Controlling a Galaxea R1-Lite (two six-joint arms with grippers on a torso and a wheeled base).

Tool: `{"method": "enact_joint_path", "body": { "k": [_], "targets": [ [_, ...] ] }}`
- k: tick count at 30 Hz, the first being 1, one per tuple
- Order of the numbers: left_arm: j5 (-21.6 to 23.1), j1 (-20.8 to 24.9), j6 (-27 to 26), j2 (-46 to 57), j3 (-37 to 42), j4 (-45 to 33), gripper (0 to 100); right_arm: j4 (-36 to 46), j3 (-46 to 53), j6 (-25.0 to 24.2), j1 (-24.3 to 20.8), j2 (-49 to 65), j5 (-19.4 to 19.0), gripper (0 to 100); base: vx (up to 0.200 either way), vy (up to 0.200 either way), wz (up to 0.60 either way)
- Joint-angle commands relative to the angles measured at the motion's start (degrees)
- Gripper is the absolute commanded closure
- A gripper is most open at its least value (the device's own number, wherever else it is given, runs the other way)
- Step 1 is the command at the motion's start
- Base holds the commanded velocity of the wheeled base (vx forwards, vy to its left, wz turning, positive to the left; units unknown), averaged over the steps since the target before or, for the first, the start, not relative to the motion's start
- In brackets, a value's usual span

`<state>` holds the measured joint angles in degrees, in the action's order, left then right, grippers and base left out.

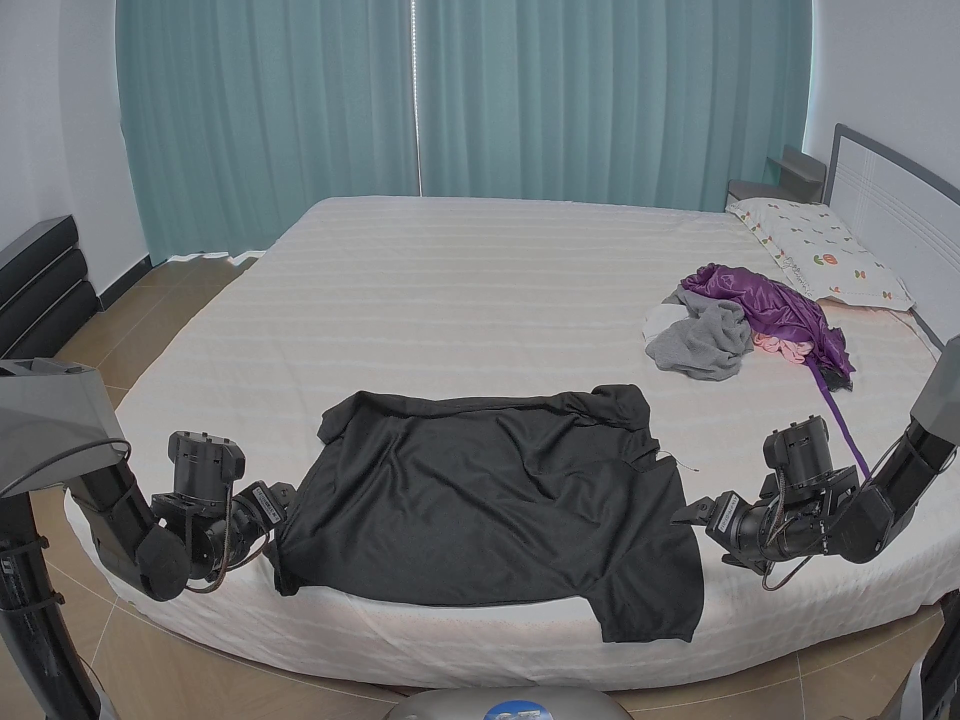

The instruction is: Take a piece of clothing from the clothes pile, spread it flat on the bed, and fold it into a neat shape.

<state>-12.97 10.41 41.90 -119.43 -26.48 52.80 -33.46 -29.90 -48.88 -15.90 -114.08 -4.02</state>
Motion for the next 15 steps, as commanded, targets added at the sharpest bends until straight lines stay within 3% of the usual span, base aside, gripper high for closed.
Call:
{"method": "enact_joint_path", "body": {
  "k": [1, 3, 11, 15],
  "targets": [
    [-0.04, 0.14, -0.06, 0.34, 0.11, 0.02, 0, -0.02, 0.02, -0.07, -0.01, -0.09, -0.02, 0, 0.000, 0.000, 0.00],
    [0.05, 0.05, -0.06, 0.34, 0.11, 0.02, 0, -0.02, 0.02, -0.07, -0.10, -0.09, -0.11, 0, 0.000, 0.000, 0.00],
    [0.05, 0.05, 0.02, 0.08, -0.07, 0.02, 0, -0.02, -0.07, -0.07, -0.10, -0.27, -0.02, 0, 0.000, 0.200, 0.00],
    [0.05, 0.05, 0.02, 0.08, -0.07, 0.02, 0, -0.02, -0.07, -0.07, -0.10, -0.35, -0.02, 0, 0.000, 0.000, 0.00]
  ]
}}
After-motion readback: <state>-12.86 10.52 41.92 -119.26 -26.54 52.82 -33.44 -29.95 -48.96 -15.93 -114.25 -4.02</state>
